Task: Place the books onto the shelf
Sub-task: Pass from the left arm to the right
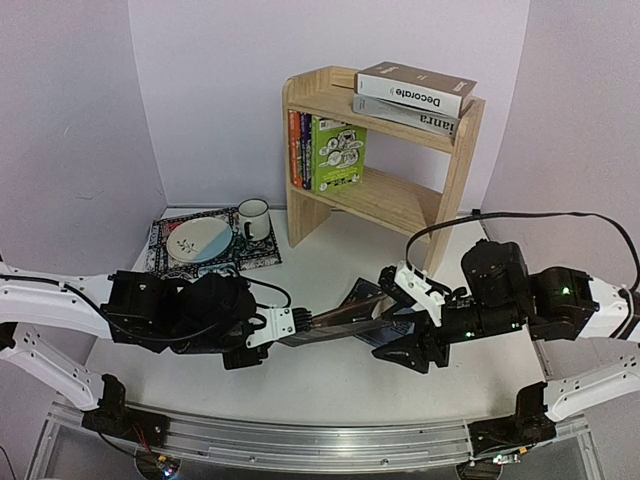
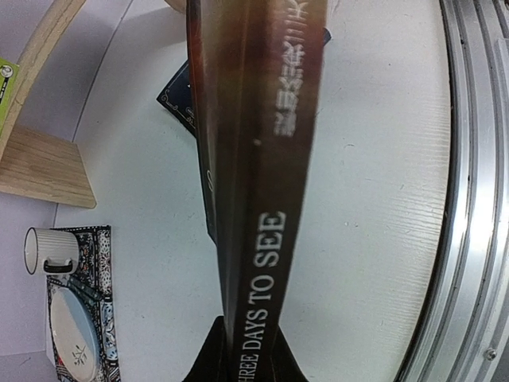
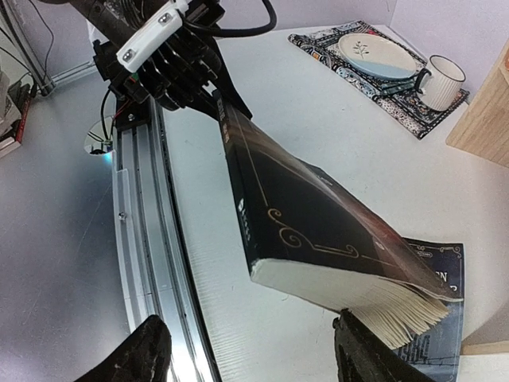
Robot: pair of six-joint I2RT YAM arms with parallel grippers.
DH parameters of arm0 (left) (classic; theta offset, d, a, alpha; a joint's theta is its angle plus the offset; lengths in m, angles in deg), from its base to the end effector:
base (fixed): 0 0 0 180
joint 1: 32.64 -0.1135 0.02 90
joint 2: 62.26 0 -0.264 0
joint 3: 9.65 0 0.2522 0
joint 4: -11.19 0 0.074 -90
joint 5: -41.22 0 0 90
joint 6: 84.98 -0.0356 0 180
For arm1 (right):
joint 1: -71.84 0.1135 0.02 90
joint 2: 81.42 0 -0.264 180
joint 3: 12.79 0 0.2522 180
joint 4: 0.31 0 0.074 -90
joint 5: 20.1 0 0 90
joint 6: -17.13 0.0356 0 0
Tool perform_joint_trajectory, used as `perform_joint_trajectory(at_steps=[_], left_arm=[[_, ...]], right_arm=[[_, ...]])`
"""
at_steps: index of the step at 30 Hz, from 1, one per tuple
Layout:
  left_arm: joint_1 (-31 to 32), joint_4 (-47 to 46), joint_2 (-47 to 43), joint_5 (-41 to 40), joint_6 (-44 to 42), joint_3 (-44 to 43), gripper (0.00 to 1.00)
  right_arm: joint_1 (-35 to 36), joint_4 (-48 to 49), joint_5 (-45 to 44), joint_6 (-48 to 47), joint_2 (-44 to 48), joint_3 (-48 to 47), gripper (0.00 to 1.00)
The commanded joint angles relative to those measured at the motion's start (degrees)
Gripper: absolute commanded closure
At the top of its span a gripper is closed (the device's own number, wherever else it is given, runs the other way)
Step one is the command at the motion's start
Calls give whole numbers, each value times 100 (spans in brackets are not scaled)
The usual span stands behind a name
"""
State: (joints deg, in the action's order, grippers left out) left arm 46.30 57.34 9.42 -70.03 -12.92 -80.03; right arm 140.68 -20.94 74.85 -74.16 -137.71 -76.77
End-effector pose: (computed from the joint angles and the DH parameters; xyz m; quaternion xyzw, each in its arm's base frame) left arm 0.0629 -0.2543 0.2794 0.6409 0.6577 -0.0330 0.3945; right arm 0.0802 0.2157 0.3423 -0.4710 0.6242 0.3741 0.4985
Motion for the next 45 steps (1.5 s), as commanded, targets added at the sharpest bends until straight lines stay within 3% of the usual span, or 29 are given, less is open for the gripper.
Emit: perform_joint_trajectory(at_steps=[1,6,16,22,28,45], left_arm=[[7,-233,-160,145,-79,-377,100],[6,-27,14,166,-217,-571,100],[6,371,164,182,-287,-711,100],[-98,482,149,441,-292,-761,100],[-127,579,282,440,-349,-892,100],[-133,726,572,285,-446,-1072,100]], right_arm=[[16,173,80,-259,-116,-129,31],[16,-95,309,-385,-319,-441,31],[16,-640,-179,-845,-127,-768,29],[93,-1327,52,-961,-691,-1597,32],[521,-1856,-789,-1340,-1611,-2268,34],[825,-2255,-1524,-1889,-2999,-3226,41]])
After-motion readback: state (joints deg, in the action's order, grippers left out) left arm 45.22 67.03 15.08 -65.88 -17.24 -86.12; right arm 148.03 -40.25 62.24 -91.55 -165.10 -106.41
